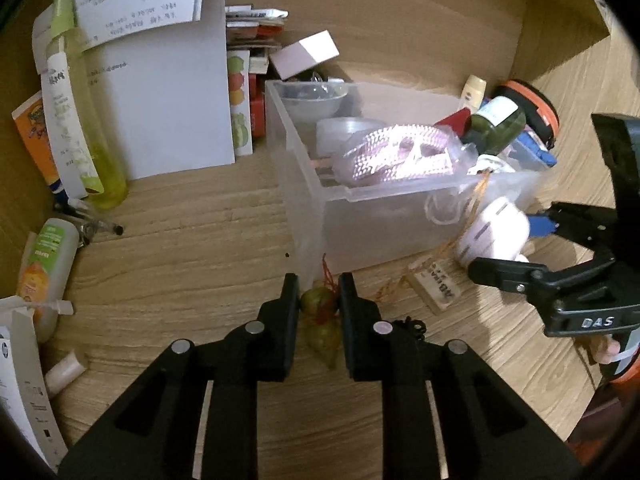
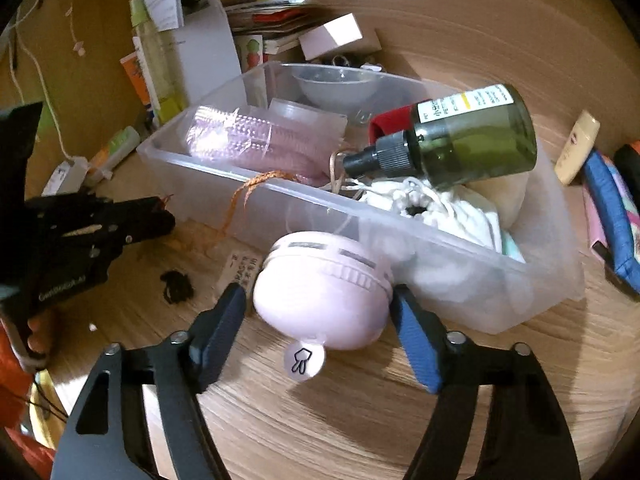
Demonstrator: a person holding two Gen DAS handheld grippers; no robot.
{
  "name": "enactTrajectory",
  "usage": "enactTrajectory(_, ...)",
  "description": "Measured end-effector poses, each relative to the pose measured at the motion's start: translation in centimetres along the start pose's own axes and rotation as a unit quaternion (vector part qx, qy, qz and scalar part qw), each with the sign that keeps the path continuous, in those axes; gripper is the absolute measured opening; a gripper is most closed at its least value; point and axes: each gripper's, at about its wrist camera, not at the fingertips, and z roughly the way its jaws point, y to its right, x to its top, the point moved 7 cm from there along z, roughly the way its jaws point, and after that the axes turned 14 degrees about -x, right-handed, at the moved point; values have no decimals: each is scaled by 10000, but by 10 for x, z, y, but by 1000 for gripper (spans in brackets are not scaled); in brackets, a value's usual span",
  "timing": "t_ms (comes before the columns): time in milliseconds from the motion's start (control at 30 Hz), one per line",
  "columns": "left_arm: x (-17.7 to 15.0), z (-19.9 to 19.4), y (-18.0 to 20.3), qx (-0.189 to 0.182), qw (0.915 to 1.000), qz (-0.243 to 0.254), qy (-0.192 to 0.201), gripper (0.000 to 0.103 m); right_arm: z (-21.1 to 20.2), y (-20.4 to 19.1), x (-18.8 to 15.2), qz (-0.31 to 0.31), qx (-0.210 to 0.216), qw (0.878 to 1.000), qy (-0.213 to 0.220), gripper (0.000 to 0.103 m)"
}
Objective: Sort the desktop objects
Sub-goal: 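Grasp the small gold ornament with the left tool while the right tool grasps the pink round device, then carry the gold ornament and pink device over the clear box with both tools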
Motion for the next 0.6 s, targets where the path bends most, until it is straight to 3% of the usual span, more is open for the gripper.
enactTrajectory(333, 3, -18, -1, -24, 9996, -84, 274, 19, -12, 7, -6, 80, 22, 9999, 60, 62)
enactTrajectory(600, 11, -44, 20, 34, 9983, 103, 577, 19, -40, 34, -13, 366, -33, 9988, 326, 62)
